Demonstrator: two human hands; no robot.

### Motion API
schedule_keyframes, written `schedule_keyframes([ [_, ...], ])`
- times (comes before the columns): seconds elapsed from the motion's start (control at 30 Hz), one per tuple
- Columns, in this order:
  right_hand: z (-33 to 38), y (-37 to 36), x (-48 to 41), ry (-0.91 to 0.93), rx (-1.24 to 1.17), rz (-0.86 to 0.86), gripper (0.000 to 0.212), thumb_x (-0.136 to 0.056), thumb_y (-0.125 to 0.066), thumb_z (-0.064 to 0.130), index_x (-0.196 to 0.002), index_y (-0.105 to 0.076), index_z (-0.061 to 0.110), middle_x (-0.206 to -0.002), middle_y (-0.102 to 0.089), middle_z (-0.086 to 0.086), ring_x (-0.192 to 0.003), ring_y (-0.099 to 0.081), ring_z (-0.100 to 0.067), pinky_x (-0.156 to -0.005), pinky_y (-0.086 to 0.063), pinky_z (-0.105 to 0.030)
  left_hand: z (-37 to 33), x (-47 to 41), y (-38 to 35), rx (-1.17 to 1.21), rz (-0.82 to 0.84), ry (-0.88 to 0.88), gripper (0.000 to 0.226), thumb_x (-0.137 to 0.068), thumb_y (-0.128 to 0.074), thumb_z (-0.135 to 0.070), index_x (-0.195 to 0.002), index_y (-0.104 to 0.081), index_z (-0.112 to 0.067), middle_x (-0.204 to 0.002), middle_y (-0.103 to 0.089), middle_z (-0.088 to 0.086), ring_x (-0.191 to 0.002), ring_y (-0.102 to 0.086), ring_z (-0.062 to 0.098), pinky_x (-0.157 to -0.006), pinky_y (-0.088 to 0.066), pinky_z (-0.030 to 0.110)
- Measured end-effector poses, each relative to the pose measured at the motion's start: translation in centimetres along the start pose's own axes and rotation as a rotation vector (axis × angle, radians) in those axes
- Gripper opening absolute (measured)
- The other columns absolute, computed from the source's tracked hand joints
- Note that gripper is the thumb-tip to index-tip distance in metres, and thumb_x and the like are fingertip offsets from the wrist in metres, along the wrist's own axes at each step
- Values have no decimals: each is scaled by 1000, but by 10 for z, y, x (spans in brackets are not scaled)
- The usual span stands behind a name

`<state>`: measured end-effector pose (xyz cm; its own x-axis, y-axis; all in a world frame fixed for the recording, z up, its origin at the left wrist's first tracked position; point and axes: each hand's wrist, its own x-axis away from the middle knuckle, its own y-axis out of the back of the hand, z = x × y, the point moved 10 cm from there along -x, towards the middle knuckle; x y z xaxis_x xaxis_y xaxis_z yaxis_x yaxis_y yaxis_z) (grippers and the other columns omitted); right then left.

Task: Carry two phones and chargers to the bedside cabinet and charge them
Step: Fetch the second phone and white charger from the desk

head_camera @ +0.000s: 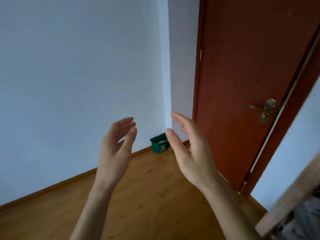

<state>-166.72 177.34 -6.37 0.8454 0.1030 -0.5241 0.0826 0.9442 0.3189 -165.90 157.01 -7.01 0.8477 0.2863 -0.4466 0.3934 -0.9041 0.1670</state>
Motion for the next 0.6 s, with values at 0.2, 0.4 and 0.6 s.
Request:
schedule_keyframes([
  [0.2, -22, -123, -76, 34, -36, 141, 49, -93, -44, 61, -139, -40, 48, -142, -41, 37, -128, -35, 21, -89, -33, 5, 67, -69, 85, -53, -145, 35, 24, -100, -60, -26, -124, -64, -29, -117, -72, -15, -115, -64, -1, -93, -52, 25],
  [0.4, -13, -274, -146, 96, -105, 263, 46, -96, -45, 57, -139, -44, 42, -143, -46, 29, -132, -36, 15, -96, -25, 6, 122, -151, 210, -129, -276, 7, 23, -100, -60, -23, -122, -65, -29, -114, -73, -16, -113, -65, -2, -90, -51, 22],
  [0.6, 26, -420, -216, 165, -186, 348, 45, -97, -48, 51, -140, -46, 37, -141, -47, 29, -132, -37, 15, -96, -26, 5, 155, -229, 331, -167, -378, -22, 23, -100, -59, -23, -120, -66, -34, -113, -73, -19, -113, -64, -3, -89, -49, 20],
])
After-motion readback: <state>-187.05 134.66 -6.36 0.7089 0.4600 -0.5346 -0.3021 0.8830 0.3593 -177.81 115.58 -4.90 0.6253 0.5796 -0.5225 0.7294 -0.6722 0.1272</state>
